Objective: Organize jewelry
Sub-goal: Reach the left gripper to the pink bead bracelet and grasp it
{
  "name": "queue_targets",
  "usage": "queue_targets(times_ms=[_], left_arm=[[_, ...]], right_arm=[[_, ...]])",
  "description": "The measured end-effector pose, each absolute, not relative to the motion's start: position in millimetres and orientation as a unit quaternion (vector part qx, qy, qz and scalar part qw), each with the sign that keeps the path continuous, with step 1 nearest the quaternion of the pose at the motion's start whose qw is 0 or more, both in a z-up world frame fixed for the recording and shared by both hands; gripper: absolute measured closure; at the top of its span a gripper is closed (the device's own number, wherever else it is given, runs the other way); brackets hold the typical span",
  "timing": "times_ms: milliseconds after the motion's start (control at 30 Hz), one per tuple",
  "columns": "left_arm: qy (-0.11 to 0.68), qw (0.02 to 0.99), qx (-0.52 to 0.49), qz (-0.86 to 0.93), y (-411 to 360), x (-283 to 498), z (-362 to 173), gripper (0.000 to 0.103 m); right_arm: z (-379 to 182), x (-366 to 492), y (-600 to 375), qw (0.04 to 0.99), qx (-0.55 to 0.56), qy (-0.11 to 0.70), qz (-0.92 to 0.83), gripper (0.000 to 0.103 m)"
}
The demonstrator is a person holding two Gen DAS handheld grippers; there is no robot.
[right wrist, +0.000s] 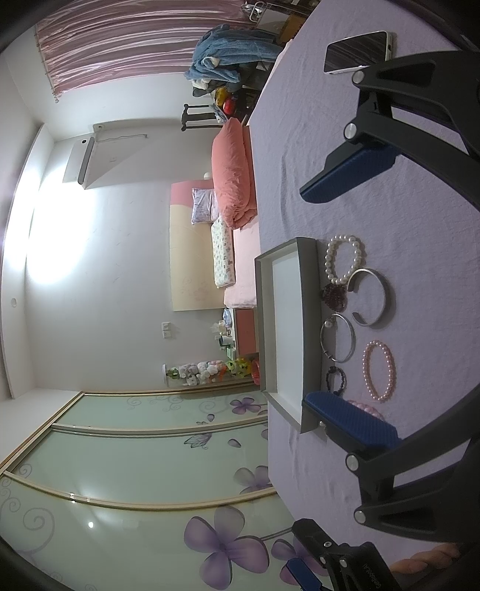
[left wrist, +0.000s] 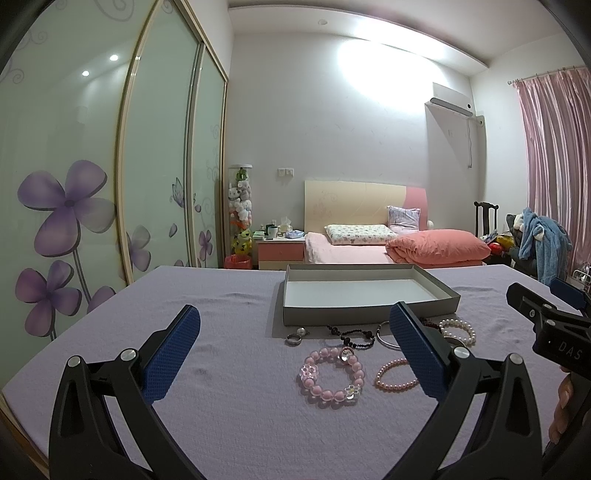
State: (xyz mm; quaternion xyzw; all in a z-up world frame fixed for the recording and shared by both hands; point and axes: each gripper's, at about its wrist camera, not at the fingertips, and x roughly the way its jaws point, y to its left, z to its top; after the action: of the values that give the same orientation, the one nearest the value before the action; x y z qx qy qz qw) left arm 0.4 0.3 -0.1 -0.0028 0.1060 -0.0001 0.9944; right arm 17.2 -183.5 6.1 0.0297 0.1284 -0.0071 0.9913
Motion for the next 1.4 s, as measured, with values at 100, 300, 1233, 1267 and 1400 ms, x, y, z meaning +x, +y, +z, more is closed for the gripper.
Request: queue_targets(times_ms=[100,300,1233,1267,1400], left_arm=[[0.112,0.994,-0.002,0.001,1,1,-1,0.002],[0.166,0.986,0.012,0.011,2,17,-4,0.002],[0.392,0.919,0.026,-0.046,3,96,-56,0.002],[0.395,0.917,0.024,-0.045,4,100,-56,0.002],[0.401,0.915,0.016,-0.039,8,115,-56,0.003]], right_arm=[[1,20,-182,0.99,0.025,0.137,-0.005,0.004],[-21,50,-191,0.976,0.019,0.215,0.007,0.004],[-84,142,-169,0.897,-0.015,0.441,0.036,0.037],[-84,145,-171,0.897,-0.014,0.441,0.036,0.037],[-83,147,-174,0.896,-0.013,0.442,0.037,0.037]])
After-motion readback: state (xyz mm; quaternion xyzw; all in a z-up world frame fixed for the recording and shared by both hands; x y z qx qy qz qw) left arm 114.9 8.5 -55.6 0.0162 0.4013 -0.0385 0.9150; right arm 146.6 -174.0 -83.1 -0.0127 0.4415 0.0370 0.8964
